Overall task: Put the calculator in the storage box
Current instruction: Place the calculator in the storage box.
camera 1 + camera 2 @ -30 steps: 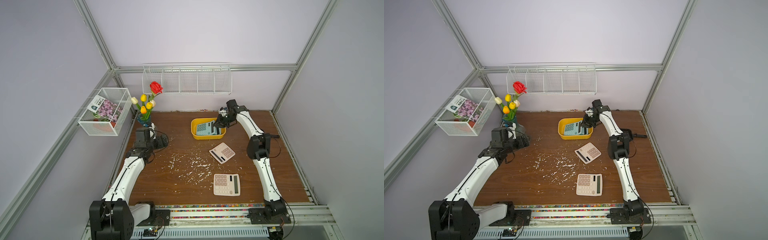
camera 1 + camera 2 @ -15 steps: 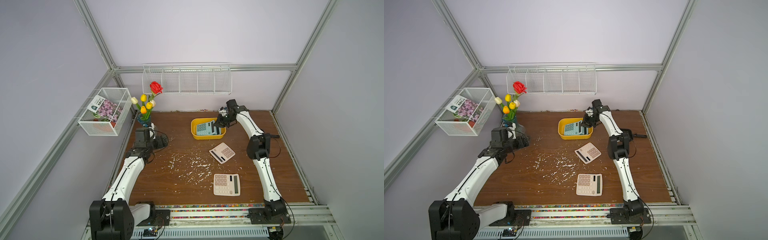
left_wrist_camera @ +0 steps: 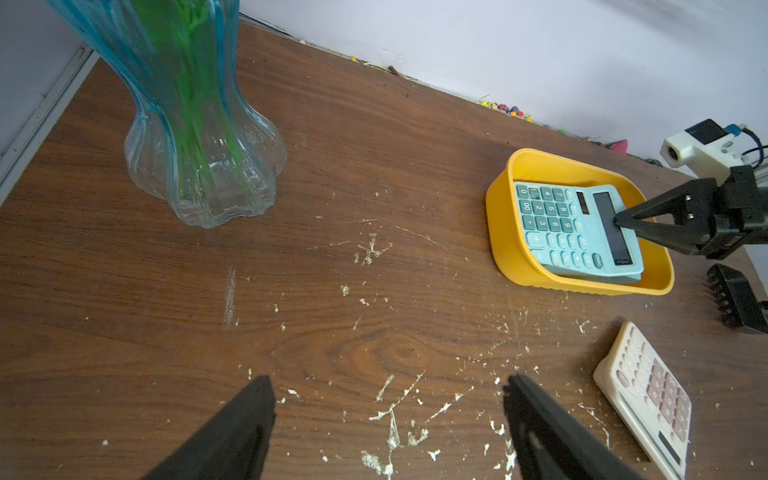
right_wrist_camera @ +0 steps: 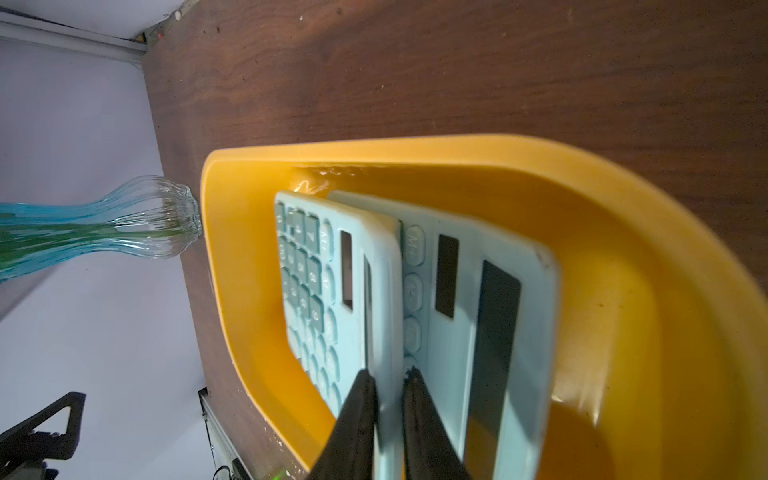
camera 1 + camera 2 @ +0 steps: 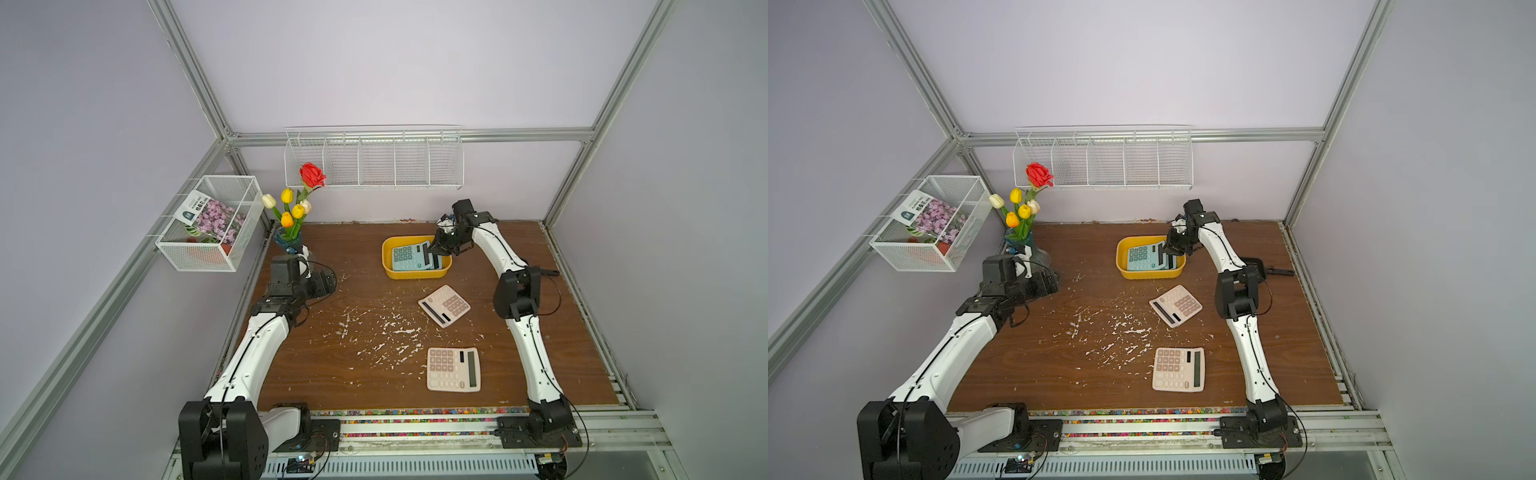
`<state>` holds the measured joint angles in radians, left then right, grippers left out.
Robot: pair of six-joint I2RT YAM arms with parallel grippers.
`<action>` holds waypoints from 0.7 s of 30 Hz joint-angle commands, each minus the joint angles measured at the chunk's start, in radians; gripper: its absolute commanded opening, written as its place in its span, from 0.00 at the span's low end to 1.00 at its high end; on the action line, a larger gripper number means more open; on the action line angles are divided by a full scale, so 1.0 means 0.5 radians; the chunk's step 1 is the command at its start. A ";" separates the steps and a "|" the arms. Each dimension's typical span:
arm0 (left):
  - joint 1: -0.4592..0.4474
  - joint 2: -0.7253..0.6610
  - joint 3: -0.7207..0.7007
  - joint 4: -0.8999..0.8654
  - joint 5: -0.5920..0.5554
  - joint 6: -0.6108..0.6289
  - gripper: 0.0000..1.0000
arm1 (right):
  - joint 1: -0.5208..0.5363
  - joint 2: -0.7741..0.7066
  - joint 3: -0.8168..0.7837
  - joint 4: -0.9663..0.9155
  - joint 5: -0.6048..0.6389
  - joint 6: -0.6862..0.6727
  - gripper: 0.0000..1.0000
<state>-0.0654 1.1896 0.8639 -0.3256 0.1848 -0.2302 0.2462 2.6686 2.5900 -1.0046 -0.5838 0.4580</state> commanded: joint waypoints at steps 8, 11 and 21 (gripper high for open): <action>0.013 0.002 0.000 0.025 0.020 0.016 0.90 | 0.011 -0.073 -0.057 0.008 0.066 -0.021 0.24; 0.014 -0.002 0.002 0.025 0.020 0.016 0.90 | 0.014 -0.079 -0.057 0.010 0.060 -0.021 0.25; 0.014 0.008 0.003 0.028 0.025 0.016 0.90 | 0.020 -0.094 -0.043 0.051 0.033 0.011 0.27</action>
<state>-0.0654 1.1896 0.8639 -0.3256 0.1848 -0.2302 0.2497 2.6682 2.5771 -0.9928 -0.5732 0.4564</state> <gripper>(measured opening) 0.903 0.267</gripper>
